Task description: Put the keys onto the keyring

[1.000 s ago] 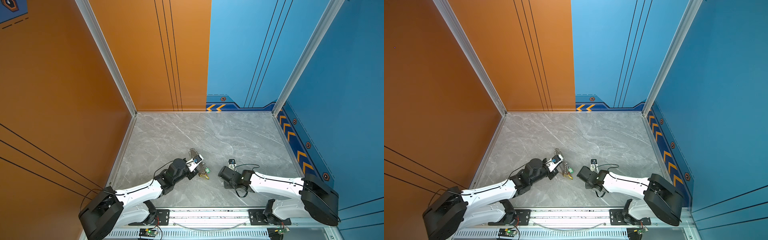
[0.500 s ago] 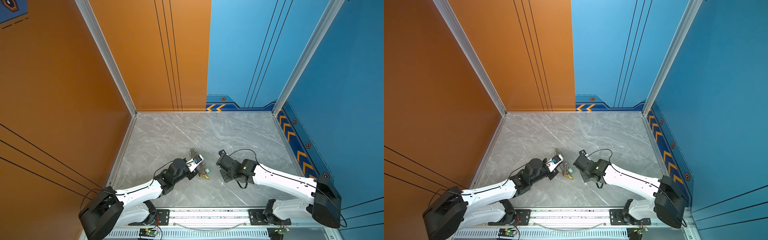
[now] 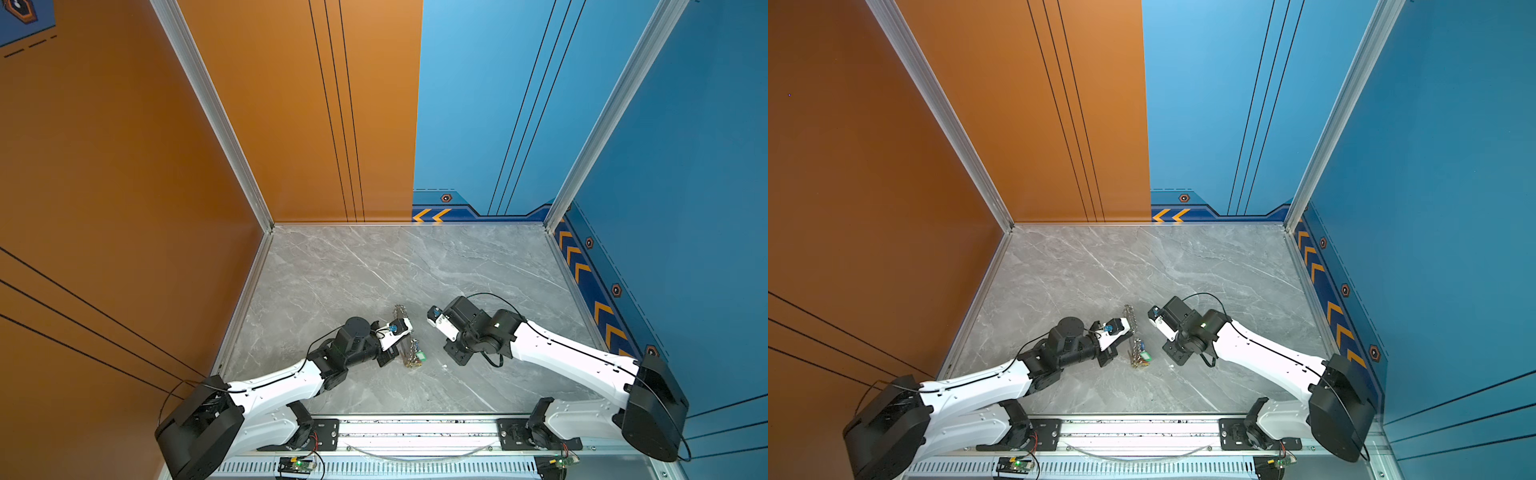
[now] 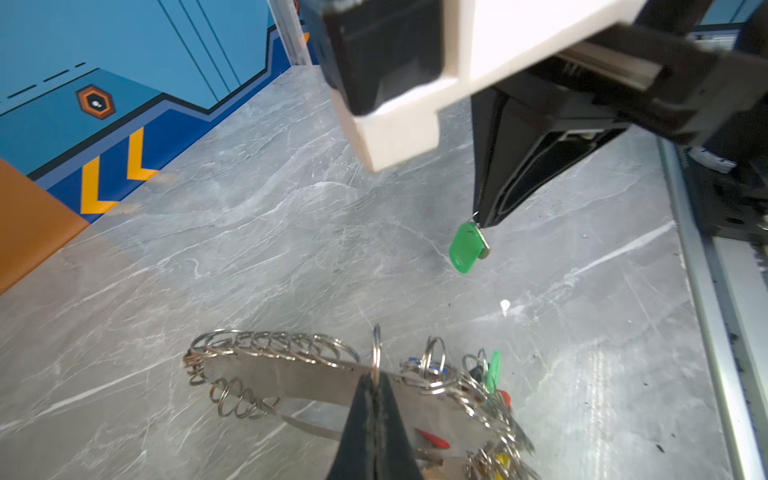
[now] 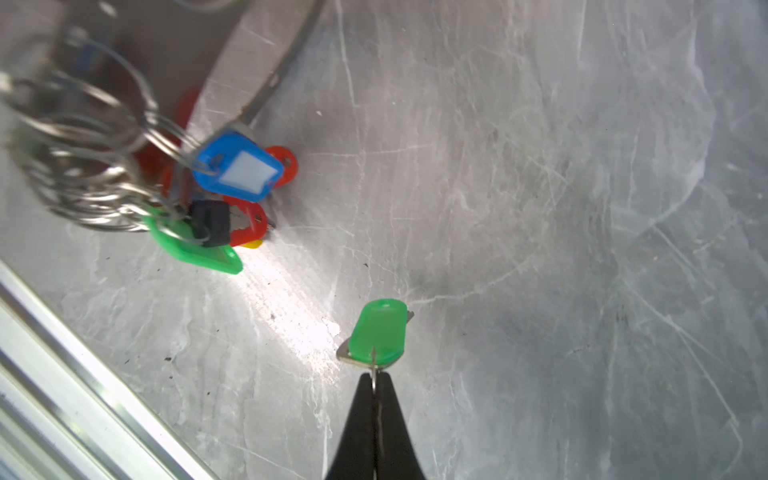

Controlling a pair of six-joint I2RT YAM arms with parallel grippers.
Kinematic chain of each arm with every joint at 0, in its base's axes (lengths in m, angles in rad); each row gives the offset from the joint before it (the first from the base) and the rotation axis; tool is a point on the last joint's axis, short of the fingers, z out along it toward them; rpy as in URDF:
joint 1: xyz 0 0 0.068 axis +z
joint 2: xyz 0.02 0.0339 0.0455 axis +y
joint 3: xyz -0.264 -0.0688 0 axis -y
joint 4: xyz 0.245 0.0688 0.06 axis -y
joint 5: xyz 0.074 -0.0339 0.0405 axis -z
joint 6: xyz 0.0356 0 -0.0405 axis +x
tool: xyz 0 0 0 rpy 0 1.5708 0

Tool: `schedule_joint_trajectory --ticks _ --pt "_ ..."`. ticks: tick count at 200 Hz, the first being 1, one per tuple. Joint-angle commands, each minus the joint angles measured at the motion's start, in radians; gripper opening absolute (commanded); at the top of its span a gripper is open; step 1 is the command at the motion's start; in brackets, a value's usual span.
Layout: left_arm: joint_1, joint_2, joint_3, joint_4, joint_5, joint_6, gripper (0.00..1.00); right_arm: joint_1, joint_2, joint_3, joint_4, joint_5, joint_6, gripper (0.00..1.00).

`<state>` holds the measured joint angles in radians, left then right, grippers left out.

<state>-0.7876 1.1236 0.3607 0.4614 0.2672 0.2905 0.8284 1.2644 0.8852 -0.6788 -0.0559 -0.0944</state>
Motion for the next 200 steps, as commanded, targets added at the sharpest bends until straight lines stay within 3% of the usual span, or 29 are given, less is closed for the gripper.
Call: schedule_joint_trajectory --ticks 1,40,62,84,144,200 --pt "-0.013 -0.019 0.011 -0.002 0.160 0.028 0.00 -0.034 -0.069 -0.023 0.059 -0.147 -0.193 0.00" --pt "-0.026 -0.011 0.040 -0.055 0.268 0.049 0.00 -0.077 -0.078 0.019 0.025 -0.226 -0.293 0.00" --pt "-0.055 0.003 0.071 -0.113 0.275 0.086 0.00 -0.075 -0.096 0.011 0.019 -0.285 -0.379 0.00" --pt "-0.082 0.017 0.087 -0.147 0.276 0.158 0.00 -0.069 -0.112 0.014 0.035 -0.303 -0.386 0.00" --pt "-0.142 0.002 0.066 -0.146 0.160 0.263 0.00 0.019 -0.141 -0.033 0.067 -0.294 -0.419 0.00" --pt "-0.149 0.004 0.058 -0.145 0.136 0.276 0.00 0.062 -0.153 -0.073 0.119 -0.291 -0.428 0.00"
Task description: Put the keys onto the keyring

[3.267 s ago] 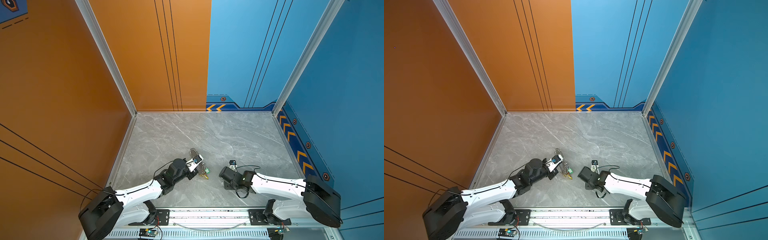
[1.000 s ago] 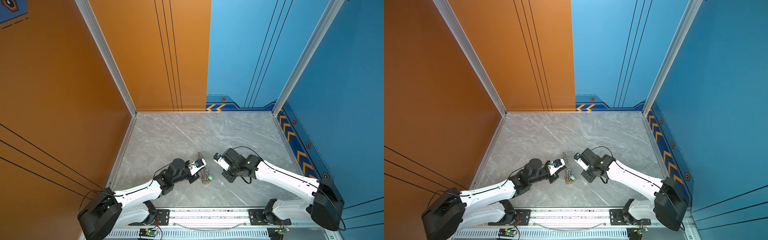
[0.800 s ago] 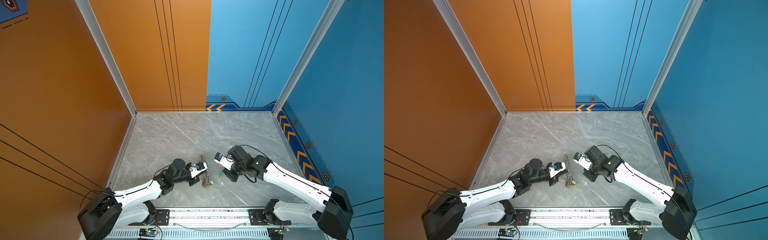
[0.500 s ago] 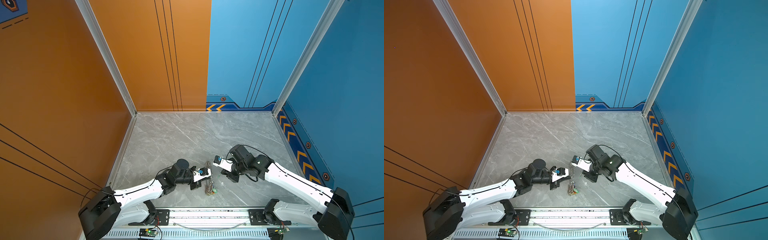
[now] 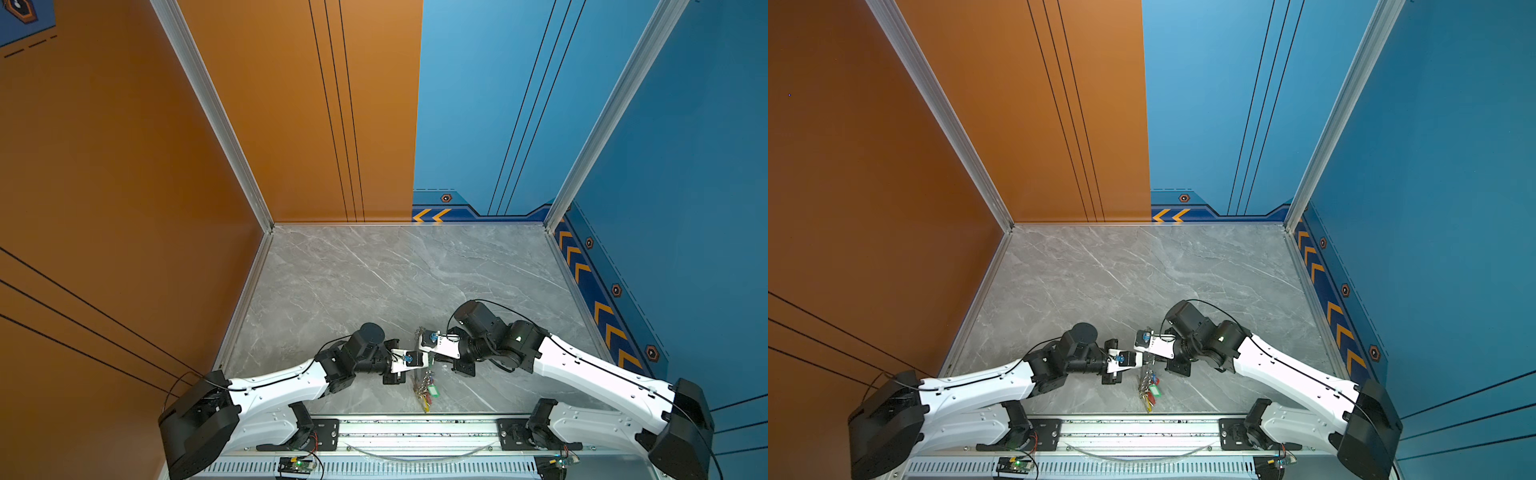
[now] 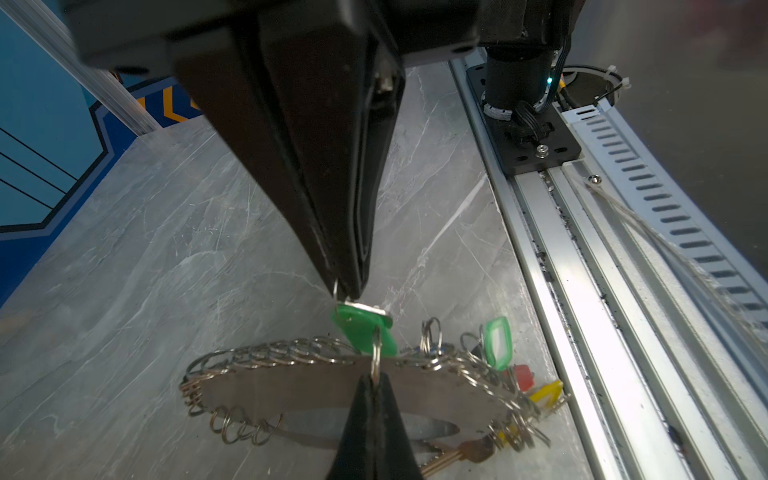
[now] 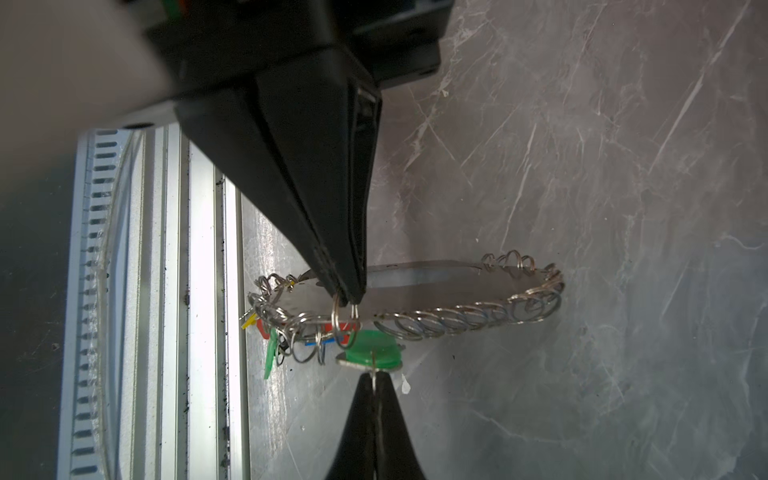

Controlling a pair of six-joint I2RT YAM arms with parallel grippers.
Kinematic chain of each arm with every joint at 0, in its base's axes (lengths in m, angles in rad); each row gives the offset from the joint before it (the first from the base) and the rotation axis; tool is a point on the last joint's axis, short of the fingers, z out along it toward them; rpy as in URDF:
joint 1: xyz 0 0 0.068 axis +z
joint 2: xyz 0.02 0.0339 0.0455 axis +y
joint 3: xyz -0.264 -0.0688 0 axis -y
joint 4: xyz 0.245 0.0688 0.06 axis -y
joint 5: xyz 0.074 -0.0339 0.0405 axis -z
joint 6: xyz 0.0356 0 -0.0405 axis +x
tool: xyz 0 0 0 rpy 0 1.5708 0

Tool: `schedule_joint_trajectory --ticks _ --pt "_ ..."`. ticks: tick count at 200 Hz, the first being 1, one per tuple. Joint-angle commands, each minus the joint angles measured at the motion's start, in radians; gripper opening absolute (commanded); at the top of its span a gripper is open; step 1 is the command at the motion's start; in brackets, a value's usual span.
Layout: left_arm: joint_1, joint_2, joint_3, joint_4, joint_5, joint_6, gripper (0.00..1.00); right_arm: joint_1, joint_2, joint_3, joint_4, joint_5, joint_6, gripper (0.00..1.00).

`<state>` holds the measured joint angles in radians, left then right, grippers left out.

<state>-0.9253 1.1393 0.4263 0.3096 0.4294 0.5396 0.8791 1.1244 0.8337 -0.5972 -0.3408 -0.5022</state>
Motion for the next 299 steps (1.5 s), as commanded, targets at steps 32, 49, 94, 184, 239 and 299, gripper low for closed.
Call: schedule_joint_trajectory --ticks 32,49,94,184,239,299 --pt "-0.010 -0.013 -0.013 0.008 -0.018 0.028 0.00 0.038 -0.016 -0.051 0.077 0.054 -0.016 0.00" --pt "-0.010 -0.013 -0.016 0.006 -0.010 0.027 0.00 0.046 -0.020 -0.070 0.109 0.089 -0.013 0.00" --pt "0.006 -0.018 -0.053 0.076 -0.012 0.008 0.00 0.052 -0.083 -0.148 0.222 0.136 0.029 0.00" --pt "0.038 0.010 -0.136 0.247 0.023 0.070 0.00 0.085 -0.203 -0.300 0.408 0.166 0.024 0.00" --pt "0.038 0.007 -0.138 0.247 0.035 0.067 0.00 0.129 -0.190 -0.316 0.421 0.224 -0.006 0.00" --pt "0.052 0.011 -0.132 0.248 0.063 0.039 0.00 0.136 -0.184 -0.353 0.480 0.240 -0.039 0.00"
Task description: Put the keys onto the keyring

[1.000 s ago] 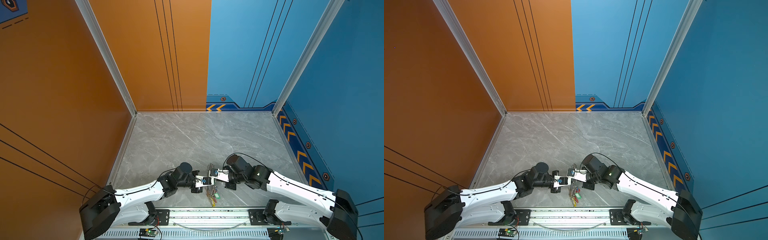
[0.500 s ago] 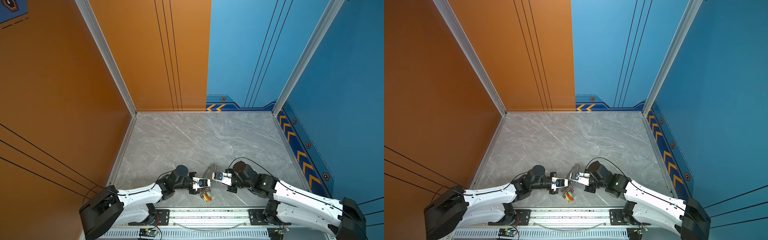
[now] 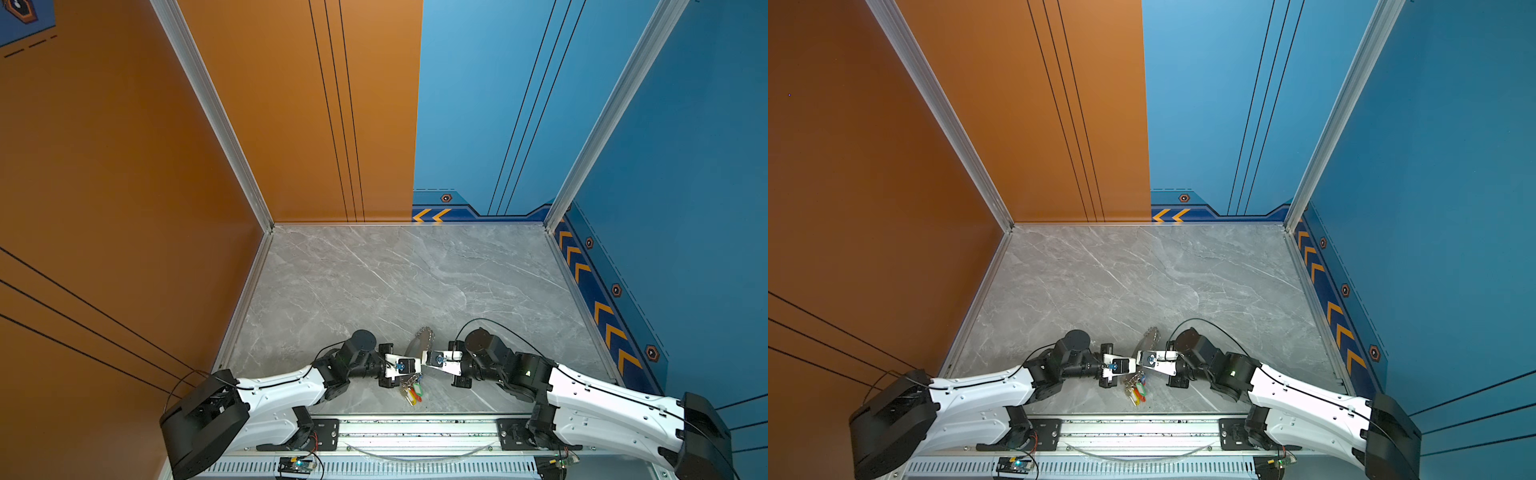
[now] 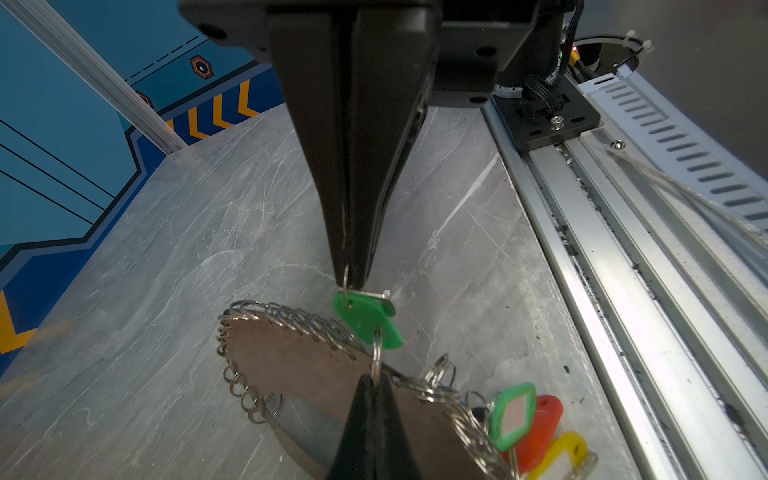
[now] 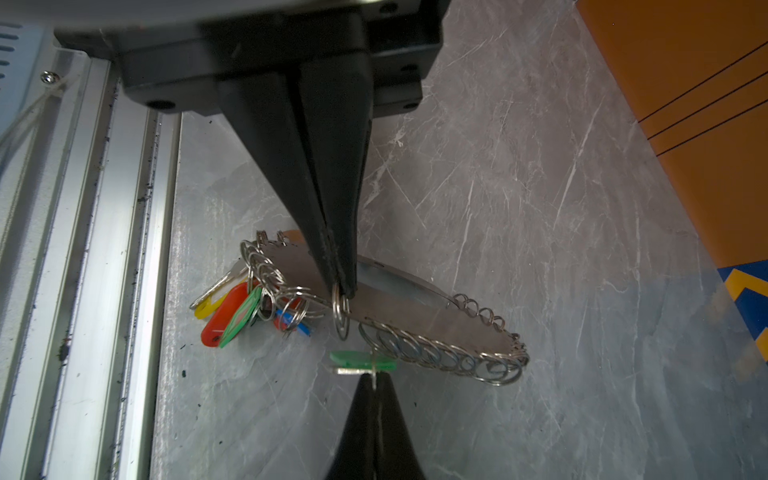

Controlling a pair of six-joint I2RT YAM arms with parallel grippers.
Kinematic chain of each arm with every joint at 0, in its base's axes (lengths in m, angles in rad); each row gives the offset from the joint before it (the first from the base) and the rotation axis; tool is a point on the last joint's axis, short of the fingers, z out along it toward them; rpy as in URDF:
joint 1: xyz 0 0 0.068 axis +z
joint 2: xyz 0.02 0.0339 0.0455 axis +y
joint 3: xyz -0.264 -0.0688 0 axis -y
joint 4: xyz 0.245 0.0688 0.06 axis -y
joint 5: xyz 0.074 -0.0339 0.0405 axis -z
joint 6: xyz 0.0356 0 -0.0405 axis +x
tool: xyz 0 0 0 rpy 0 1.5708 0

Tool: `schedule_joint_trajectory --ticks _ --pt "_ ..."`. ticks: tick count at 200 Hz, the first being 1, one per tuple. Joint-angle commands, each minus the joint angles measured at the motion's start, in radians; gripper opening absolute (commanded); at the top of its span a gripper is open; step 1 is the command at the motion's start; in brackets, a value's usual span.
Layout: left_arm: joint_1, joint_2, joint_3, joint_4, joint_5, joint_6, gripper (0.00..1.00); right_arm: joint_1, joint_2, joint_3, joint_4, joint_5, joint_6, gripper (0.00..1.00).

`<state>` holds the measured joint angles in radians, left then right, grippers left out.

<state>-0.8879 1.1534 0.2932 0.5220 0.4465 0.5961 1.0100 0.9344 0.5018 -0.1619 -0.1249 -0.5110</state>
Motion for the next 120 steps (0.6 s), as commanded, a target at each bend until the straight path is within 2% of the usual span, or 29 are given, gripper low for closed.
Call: schedule_joint_trajectory --ticks 1,120 --pt "0.014 -0.003 0.001 0.035 0.046 -0.018 0.00 0.006 0.007 -0.022 0.046 0.024 -0.031 0.00" --pt "0.041 0.026 0.010 0.035 0.101 -0.039 0.00 0.016 -0.004 -0.063 0.113 0.018 -0.077 0.00"
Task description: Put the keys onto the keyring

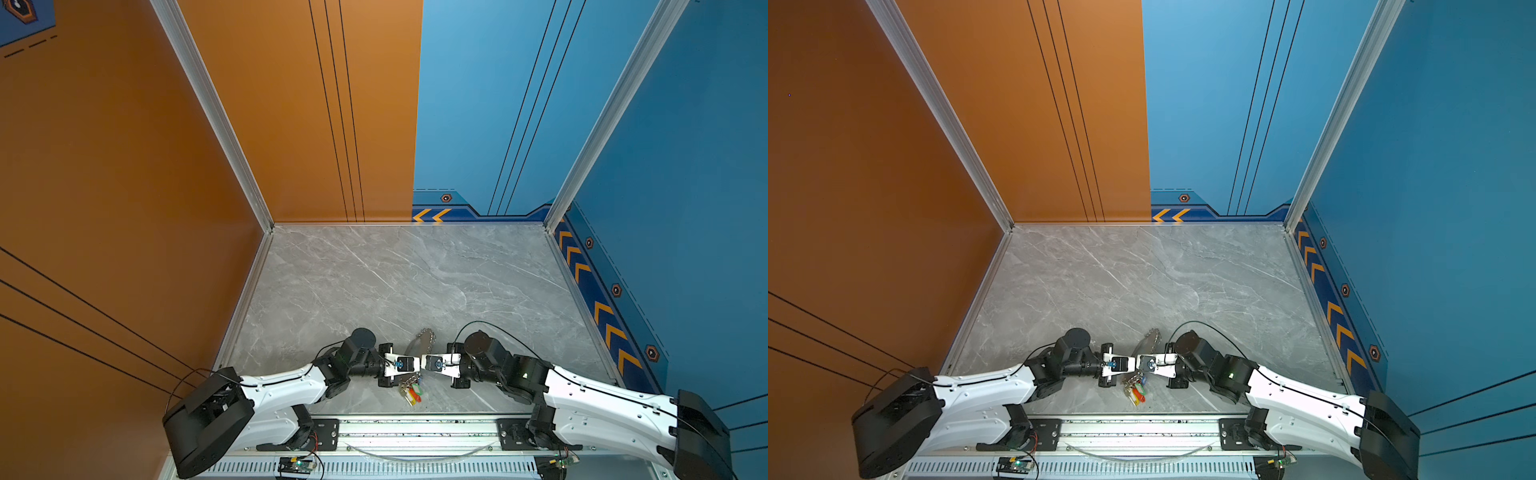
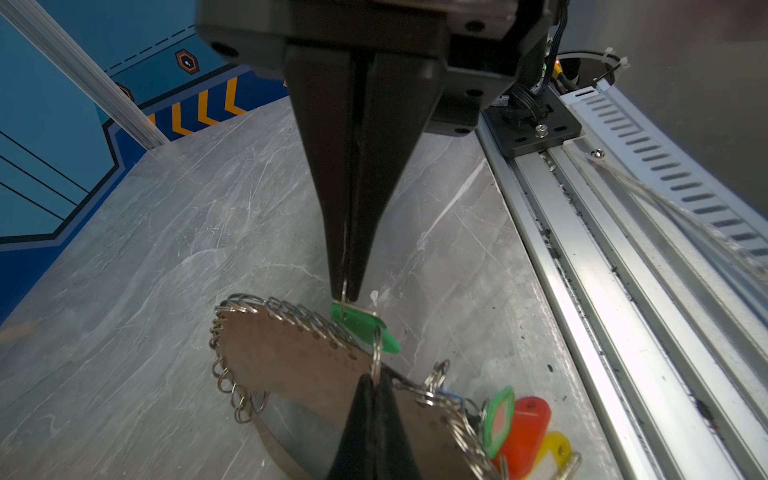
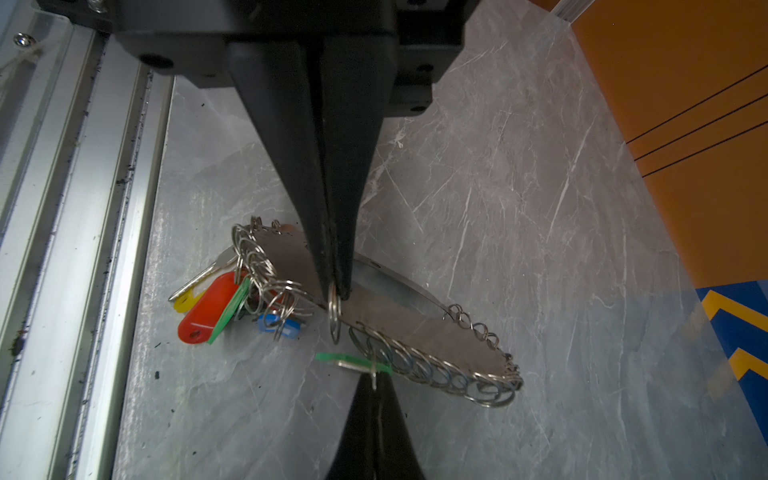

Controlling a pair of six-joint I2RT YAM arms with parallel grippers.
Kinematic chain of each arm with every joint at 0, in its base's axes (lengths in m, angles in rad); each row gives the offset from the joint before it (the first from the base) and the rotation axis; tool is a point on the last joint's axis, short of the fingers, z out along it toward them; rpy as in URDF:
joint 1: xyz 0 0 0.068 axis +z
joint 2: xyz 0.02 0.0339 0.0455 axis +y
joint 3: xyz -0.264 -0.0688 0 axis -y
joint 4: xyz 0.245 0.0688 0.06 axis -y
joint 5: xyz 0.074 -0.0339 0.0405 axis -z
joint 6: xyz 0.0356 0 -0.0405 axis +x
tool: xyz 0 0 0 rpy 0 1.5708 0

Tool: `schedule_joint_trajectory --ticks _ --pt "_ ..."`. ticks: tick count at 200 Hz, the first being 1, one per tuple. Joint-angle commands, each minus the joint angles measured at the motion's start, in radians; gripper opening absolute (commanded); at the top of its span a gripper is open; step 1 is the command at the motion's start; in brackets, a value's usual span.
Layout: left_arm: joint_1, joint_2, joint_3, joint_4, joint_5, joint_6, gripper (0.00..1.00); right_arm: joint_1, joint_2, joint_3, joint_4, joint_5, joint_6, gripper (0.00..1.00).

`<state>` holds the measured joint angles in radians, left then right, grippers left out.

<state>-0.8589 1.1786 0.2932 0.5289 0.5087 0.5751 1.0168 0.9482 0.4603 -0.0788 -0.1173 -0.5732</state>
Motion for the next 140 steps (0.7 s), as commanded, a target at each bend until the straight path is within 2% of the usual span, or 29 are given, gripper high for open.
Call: schedule_joint_trajectory --ticks 1,140 --pt "0.013 0.000 0.010 0.028 0.040 -0.018 0.00 0.009 -0.018 -0.022 0.030 0.010 -0.014 0.00" --pt "0.032 0.007 0.013 0.028 0.084 -0.041 0.00 0.049 -0.057 -0.049 0.058 0.028 -0.033 0.00"
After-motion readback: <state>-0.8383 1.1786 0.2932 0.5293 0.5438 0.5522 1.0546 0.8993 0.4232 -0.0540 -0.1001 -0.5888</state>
